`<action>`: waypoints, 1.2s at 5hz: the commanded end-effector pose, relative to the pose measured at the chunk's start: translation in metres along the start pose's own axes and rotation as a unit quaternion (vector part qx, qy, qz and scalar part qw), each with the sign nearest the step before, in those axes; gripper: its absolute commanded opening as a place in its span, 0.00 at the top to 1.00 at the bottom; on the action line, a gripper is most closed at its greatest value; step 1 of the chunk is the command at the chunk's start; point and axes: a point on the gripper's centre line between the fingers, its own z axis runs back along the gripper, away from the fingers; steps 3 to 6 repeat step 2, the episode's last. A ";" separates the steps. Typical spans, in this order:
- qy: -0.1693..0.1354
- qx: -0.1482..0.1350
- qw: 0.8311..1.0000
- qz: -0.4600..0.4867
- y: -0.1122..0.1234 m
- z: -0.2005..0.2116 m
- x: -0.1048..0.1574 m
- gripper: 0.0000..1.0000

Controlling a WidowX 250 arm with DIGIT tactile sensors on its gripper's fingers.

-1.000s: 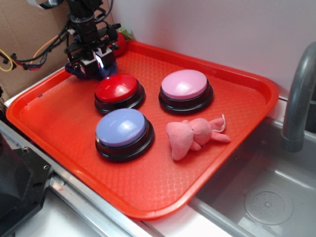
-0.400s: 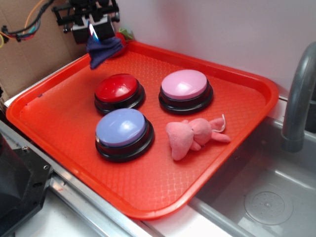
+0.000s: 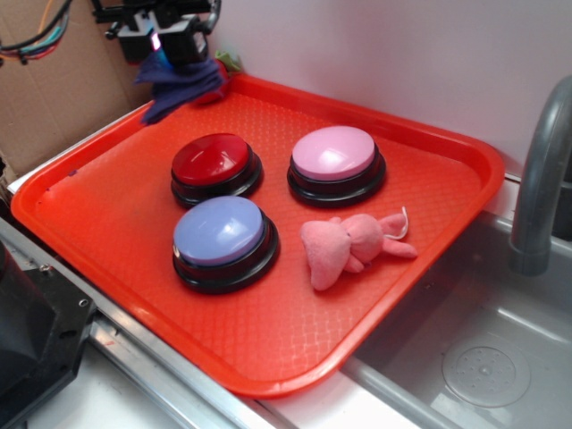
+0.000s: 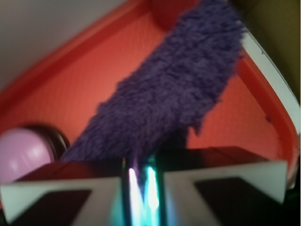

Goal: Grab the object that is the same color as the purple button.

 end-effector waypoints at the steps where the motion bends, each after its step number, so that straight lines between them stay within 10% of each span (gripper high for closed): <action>1: 0.003 -0.034 0.993 -0.111 0.016 0.015 -0.029 1.00; 6: 0.019 -0.021 0.996 -0.080 0.023 0.016 -0.025 1.00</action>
